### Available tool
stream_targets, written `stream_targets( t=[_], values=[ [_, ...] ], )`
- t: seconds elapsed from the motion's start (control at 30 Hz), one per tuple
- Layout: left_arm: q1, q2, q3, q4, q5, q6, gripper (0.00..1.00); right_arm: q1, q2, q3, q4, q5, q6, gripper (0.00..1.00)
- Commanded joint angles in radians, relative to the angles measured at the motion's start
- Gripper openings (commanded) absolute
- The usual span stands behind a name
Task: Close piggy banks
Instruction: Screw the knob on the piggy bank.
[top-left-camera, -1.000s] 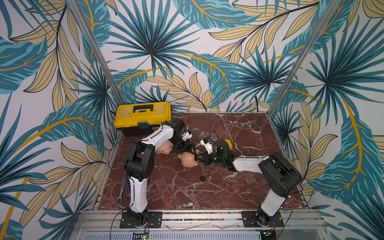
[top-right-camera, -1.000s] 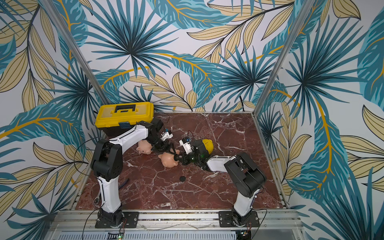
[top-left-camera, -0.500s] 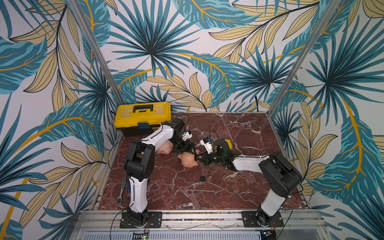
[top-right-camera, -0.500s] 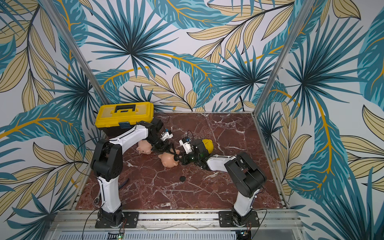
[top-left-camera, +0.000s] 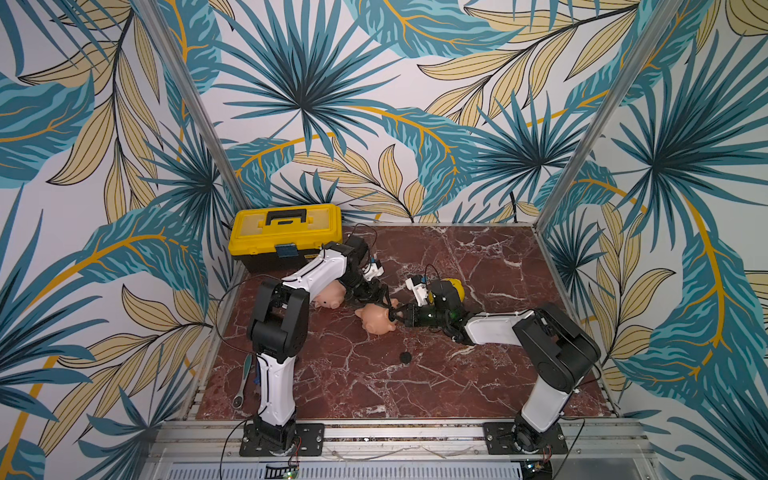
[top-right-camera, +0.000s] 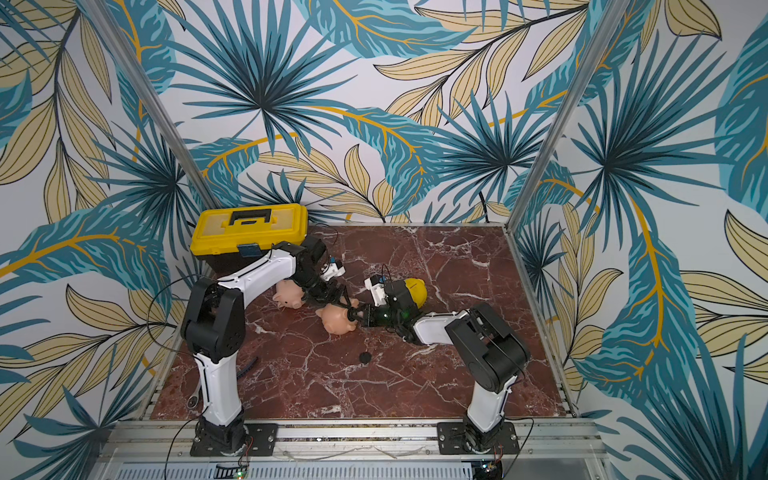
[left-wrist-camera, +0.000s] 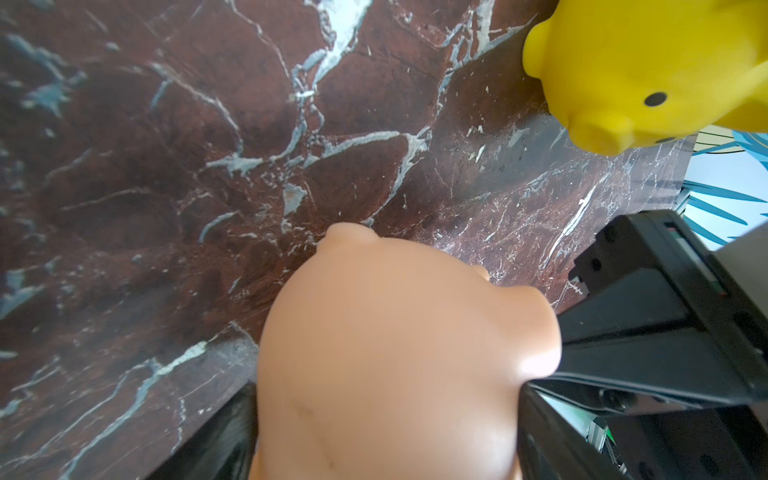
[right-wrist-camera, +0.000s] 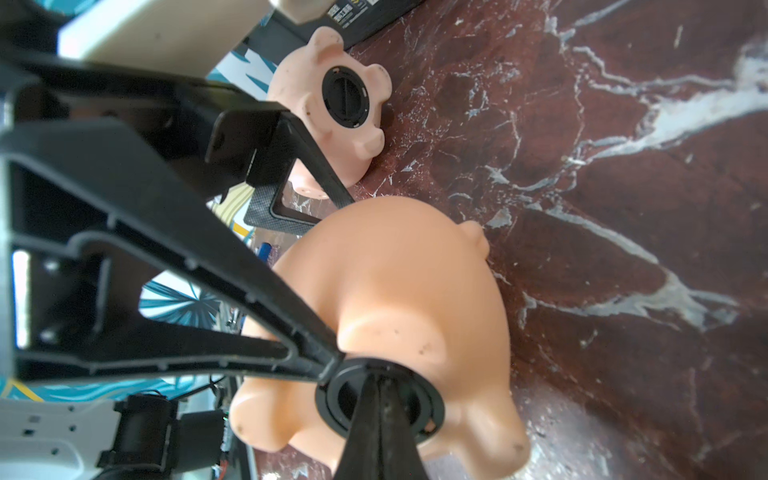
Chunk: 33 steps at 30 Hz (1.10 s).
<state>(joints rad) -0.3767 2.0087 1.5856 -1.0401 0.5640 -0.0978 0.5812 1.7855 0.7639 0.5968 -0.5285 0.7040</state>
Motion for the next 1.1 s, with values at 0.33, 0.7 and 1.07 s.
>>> stream_targets(
  t=[0.33, 0.7, 1.07],
  values=[
    [-0.056, 0.030, -0.030, -0.030, -0.027, 0.017, 0.86, 0.002, 0.007, -0.062, 0.221, 0.167, 0.385, 0.00],
    [-0.061, 0.027, -0.026, -0.023, -0.052, -0.004, 0.84, 0.003, -0.026, -0.080, 0.158, 0.243, 0.492, 0.00],
    [-0.061, 0.021, -0.022, -0.021, -0.080, -0.023, 0.83, 0.004, -0.020, -0.086, 0.164, 0.258, 0.565, 0.00]
  ],
)
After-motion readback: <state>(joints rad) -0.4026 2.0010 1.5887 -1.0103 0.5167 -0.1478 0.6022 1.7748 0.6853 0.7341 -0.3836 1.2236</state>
